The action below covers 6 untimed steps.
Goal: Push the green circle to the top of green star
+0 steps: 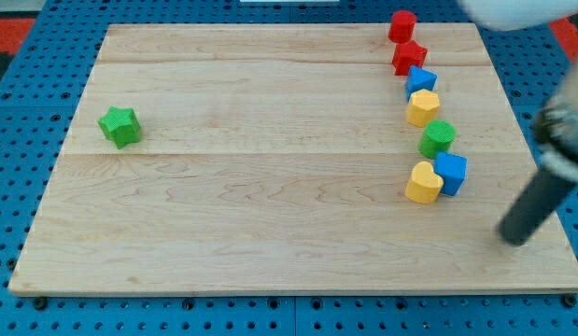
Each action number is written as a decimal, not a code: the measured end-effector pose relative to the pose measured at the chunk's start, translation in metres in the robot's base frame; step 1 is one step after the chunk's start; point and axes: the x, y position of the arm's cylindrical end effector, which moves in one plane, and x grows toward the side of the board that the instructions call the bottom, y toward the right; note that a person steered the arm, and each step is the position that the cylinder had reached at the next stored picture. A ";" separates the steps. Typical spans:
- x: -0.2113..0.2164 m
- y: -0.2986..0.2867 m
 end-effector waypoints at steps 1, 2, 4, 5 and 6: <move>-0.035 -0.003; -0.038 -0.021; -0.041 -0.021; -0.047 -0.023; -0.062 -0.030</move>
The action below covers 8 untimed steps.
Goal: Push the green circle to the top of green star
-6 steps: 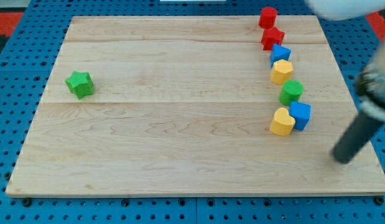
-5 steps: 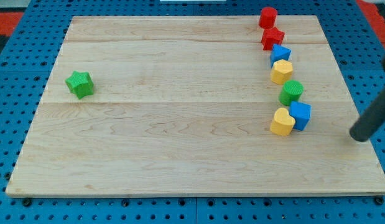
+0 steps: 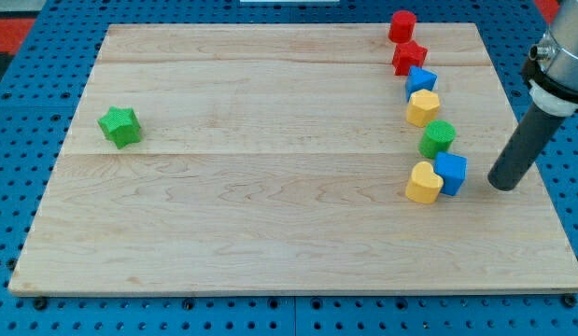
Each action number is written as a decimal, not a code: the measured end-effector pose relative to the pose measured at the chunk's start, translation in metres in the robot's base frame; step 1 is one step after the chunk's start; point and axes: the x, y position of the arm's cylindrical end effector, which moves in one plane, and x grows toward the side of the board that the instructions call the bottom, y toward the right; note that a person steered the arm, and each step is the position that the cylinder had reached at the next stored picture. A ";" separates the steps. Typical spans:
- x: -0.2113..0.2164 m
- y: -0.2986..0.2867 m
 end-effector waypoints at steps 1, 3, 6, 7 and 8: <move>-0.006 -0.001; -0.026 -0.017; -0.051 -0.109; -0.036 -0.156; -0.032 -0.178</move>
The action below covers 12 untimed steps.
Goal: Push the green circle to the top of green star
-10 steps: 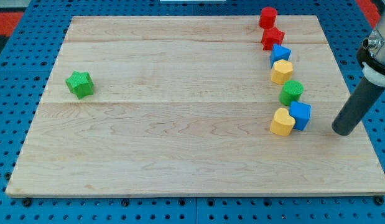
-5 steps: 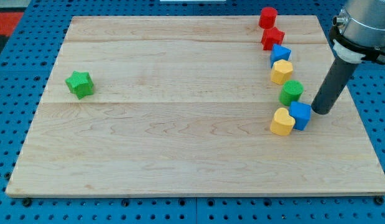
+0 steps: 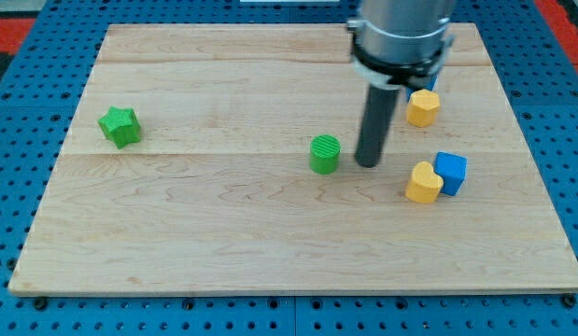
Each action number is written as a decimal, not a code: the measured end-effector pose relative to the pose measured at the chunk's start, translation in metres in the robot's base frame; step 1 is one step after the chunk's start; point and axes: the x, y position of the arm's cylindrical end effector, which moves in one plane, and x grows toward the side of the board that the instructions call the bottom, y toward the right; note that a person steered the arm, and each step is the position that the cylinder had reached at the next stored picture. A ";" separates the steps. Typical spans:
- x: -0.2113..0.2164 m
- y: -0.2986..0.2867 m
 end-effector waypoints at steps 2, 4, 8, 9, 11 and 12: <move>-0.015 -0.176; -0.087 -0.205; -0.061 -0.211; -0.078 -0.247; -0.128 -0.229; -0.104 -0.244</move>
